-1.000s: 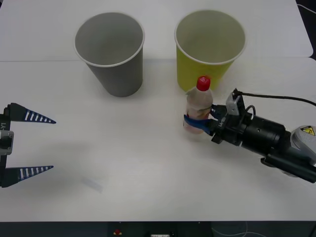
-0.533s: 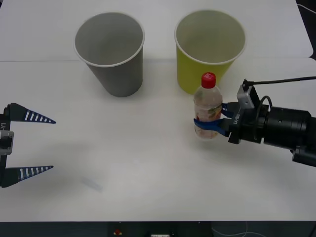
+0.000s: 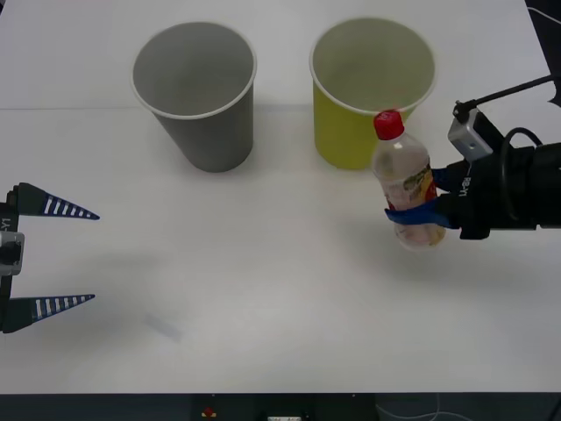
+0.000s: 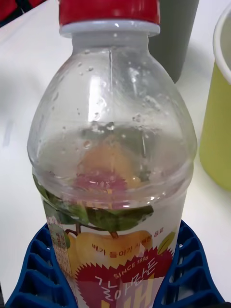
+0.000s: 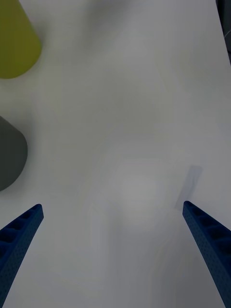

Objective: Put the can into the green bin and the plastic bottle into the gray bin

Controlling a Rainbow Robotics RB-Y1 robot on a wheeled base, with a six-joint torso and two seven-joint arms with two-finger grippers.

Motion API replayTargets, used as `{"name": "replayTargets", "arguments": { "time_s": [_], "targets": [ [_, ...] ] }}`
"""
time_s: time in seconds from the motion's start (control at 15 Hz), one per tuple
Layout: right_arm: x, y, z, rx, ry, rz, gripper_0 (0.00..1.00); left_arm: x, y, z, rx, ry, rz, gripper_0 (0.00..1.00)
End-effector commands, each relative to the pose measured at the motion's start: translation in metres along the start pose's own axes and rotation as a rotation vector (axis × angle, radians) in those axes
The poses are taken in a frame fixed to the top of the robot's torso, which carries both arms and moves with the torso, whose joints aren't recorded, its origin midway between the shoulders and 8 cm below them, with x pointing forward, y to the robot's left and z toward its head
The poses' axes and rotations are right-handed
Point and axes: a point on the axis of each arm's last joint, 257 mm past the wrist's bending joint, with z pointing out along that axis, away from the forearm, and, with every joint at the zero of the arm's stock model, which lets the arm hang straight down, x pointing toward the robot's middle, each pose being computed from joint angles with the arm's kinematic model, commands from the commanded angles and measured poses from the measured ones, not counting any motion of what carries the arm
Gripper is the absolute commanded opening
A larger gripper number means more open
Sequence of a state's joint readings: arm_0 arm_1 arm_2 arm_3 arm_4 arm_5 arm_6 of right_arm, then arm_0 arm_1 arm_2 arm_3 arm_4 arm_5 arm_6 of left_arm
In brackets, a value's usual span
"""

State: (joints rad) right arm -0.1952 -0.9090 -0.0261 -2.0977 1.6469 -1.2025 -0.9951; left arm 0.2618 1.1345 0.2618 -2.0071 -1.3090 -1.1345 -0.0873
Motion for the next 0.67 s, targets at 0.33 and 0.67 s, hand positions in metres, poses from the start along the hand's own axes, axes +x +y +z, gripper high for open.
{"name": "replayTargets", "arguments": {
  "time_s": [0.33,0.67],
  "targets": [
    [-0.066,0.001,-0.021,0.015,0.035,0.020,0.00,0.000,0.000,0.000,0.000,0.000,0.000,1.00],
    [-0.119,-0.012,-0.010,0.007,0.011,-0.051,0.00,0.000,0.000,0.000,0.000,0.000,0.000,1.00]
  ]
}}
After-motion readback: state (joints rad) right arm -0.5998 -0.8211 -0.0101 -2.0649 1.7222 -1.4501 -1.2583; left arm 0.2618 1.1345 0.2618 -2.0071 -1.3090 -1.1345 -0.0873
